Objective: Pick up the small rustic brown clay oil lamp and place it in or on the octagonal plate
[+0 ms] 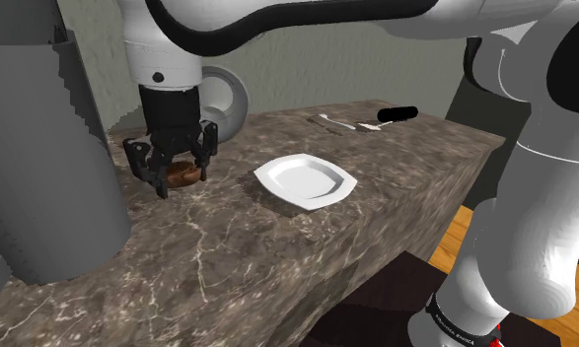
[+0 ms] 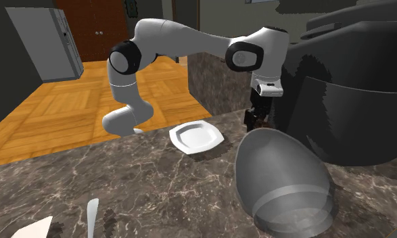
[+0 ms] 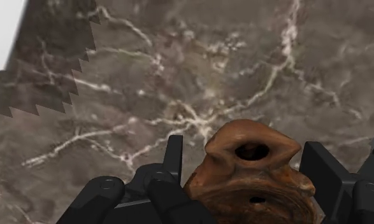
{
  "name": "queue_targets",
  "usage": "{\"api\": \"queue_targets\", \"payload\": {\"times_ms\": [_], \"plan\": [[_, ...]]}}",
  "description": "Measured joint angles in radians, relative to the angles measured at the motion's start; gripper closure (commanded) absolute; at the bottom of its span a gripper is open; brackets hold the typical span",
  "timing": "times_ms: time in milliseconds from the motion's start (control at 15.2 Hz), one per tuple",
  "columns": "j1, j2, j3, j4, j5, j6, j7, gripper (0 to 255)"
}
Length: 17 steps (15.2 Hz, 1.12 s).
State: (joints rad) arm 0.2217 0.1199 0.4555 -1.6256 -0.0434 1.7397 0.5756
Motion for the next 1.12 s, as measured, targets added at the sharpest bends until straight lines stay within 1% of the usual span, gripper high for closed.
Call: {"api": "queue_targets", "payload": {"times_ms": [660, 726, 924, 1122], "plan": [[0.01, 0.028, 0.004, 0.177, -0.012, -0.151, 0.006, 255], [0.003, 0.013, 0.001, 0.164, -0.005, -0.152, -0.002, 255], [-0.036, -0.115, -0.02, 0.021, 0.051, -0.125, -0.06, 255], [-0.064, -0.22, -0.052, -0.09, 0.092, -0.112, -0.124, 255]]}}
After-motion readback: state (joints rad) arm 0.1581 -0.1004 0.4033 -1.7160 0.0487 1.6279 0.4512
